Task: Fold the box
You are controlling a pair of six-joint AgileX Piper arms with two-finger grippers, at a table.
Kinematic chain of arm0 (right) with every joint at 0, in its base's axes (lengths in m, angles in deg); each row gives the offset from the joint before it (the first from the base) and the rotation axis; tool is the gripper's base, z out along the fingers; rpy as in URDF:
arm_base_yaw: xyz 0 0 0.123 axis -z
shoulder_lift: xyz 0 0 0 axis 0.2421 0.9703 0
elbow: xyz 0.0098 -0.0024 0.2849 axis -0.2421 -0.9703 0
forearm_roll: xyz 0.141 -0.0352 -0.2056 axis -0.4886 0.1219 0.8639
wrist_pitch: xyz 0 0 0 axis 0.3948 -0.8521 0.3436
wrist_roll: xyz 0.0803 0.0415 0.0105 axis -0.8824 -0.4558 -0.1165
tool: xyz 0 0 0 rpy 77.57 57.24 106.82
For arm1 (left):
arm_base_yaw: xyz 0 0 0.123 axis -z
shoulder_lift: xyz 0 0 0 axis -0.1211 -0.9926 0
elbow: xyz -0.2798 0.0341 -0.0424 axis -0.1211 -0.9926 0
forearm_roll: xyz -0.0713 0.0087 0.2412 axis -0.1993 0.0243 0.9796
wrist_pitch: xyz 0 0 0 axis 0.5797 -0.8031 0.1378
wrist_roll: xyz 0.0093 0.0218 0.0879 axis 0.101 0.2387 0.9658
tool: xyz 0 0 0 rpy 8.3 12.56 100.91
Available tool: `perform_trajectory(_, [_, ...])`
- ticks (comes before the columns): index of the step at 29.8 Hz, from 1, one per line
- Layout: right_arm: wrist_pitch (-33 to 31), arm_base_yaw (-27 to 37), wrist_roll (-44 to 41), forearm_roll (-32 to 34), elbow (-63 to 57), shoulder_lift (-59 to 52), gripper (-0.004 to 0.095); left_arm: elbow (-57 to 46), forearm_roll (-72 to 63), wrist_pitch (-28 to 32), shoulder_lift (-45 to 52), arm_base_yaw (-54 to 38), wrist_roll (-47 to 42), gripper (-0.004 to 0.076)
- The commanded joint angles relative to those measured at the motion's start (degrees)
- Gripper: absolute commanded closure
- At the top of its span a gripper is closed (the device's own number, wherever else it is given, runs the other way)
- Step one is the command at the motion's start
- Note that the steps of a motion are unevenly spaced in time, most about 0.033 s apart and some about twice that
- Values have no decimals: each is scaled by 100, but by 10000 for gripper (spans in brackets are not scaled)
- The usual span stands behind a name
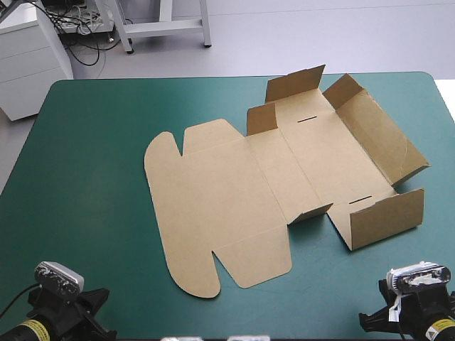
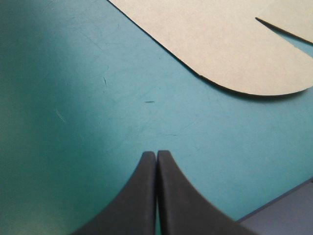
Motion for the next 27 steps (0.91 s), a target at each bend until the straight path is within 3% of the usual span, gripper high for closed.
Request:
perform_trajectory(1, [326, 9, 34, 16, 125, 78, 931, 121, -37, 341, -83, 26, -27, 756])
perform_trajectory(7, [347, 9, -93, -13, 145, 88, 931, 121, -37, 341, -83, 26, -27, 756])
perform_trajectory(10, [387, 9, 52, -165, 213, 88, 873, 121, -37, 341, -83, 26, -27, 756])
perform_trajectory(12, [437, 9, 80, -209, 251, 88, 761, 121, -37, 341, -83, 26, -27, 756])
perform_trajectory(17, [452, 9, -84, -207, 280, 88, 219, 121, -37, 341, -83, 26, -27, 756])
perform_trajectory(19, [441, 9, -351, -207, 280, 88, 64, 121, -37, 341, -83, 26, -27, 756])
perform_trajectory(21, [441, 9, -580, -345, 280, 88, 25, 121, -37, 341, -83, 26, -27, 756])
perform_trajectory(27, [763, 9, -1362, -1364, 280, 88, 31, 121, -37, 341, -83, 26, -27, 756])
